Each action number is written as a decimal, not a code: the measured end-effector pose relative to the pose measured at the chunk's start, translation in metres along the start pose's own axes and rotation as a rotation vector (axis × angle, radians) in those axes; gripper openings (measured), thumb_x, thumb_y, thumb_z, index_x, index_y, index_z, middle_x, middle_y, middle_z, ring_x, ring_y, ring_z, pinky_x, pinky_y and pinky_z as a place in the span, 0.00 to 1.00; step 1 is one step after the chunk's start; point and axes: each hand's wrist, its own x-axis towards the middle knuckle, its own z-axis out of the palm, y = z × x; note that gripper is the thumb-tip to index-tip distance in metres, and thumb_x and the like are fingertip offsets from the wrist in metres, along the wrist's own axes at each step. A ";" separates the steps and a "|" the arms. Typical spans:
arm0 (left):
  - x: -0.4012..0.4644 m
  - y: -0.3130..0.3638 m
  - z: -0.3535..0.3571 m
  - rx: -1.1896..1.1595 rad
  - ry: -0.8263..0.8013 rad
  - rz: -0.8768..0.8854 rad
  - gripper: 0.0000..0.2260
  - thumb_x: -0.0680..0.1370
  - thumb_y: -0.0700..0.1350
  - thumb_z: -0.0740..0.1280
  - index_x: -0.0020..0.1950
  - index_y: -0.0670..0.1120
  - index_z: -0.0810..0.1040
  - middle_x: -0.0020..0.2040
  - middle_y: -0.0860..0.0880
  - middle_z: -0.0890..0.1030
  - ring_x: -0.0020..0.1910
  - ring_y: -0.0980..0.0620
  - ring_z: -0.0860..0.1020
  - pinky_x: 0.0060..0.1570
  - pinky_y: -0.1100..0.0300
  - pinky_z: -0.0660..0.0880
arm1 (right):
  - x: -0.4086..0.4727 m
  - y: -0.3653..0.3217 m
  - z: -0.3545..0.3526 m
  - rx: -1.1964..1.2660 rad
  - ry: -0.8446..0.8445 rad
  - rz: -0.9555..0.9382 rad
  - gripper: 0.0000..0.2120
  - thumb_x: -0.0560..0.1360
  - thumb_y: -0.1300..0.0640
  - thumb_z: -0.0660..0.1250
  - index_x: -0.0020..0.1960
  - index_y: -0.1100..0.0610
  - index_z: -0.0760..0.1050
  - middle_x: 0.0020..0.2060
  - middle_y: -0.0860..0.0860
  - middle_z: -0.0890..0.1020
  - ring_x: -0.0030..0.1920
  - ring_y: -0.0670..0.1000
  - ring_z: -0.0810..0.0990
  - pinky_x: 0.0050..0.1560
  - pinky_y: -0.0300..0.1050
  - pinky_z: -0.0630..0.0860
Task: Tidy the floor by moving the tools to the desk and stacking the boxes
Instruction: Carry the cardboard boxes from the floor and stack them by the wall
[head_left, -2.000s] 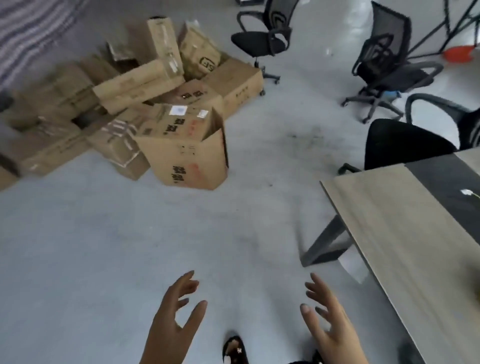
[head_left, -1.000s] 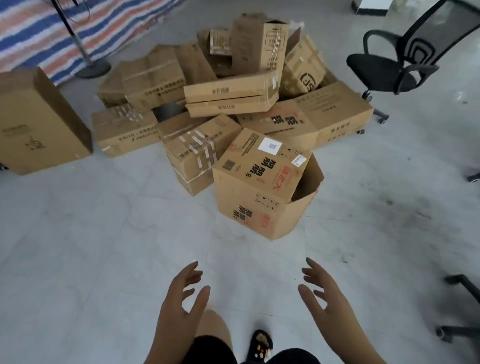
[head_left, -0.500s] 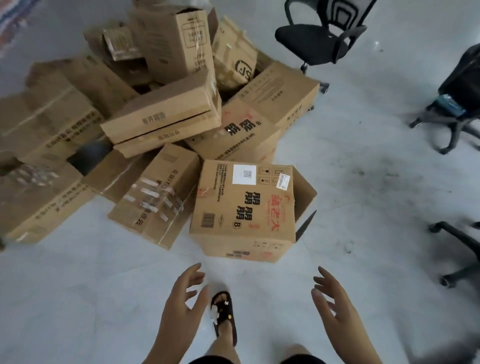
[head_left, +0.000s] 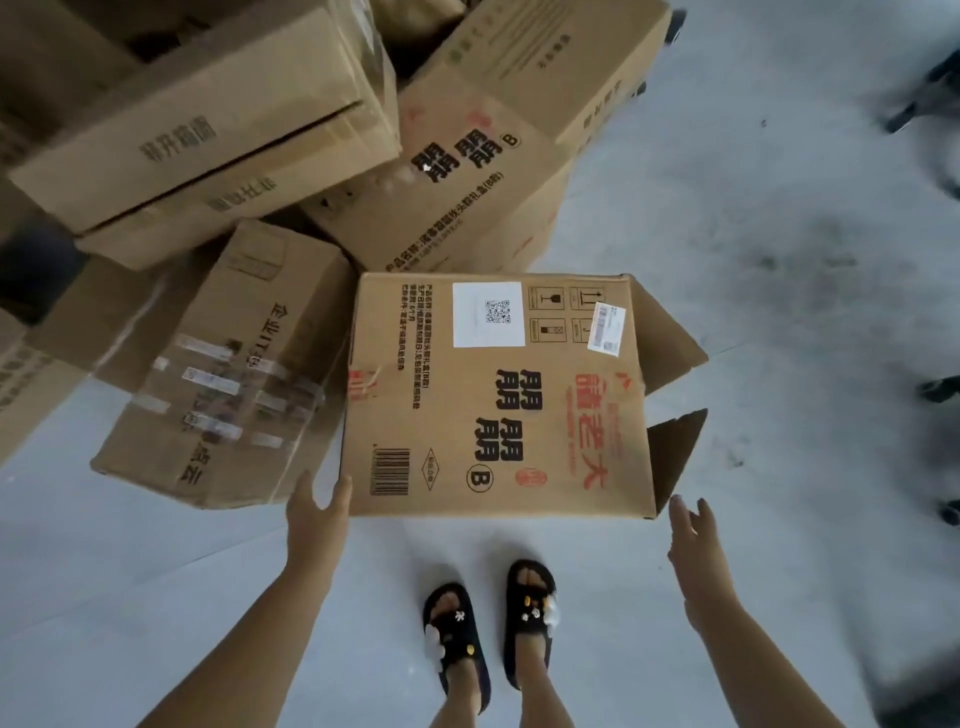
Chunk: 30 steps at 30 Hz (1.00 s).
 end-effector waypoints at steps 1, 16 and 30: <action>0.009 -0.006 0.009 -0.053 -0.014 -0.052 0.27 0.79 0.54 0.61 0.75 0.49 0.58 0.74 0.45 0.63 0.71 0.44 0.64 0.68 0.44 0.64 | 0.017 0.002 0.009 0.059 0.000 0.027 0.29 0.80 0.41 0.53 0.77 0.49 0.50 0.74 0.51 0.61 0.71 0.58 0.64 0.70 0.59 0.62; 0.005 -0.006 0.023 -0.578 -0.032 -0.133 0.16 0.80 0.50 0.60 0.68 0.55 0.68 0.60 0.53 0.75 0.62 0.49 0.70 0.63 0.35 0.65 | 0.034 -0.029 0.030 0.350 -0.087 -0.121 0.18 0.81 0.54 0.57 0.71 0.46 0.66 0.63 0.43 0.73 0.65 0.50 0.70 0.60 0.64 0.70; -0.161 0.045 -0.120 -0.827 0.244 -0.098 0.16 0.79 0.50 0.62 0.66 0.51 0.71 0.52 0.56 0.77 0.51 0.54 0.75 0.56 0.39 0.74 | -0.121 -0.136 -0.010 0.318 -0.217 -0.421 0.14 0.80 0.53 0.59 0.63 0.46 0.74 0.41 0.39 0.80 0.38 0.47 0.73 0.35 0.46 0.67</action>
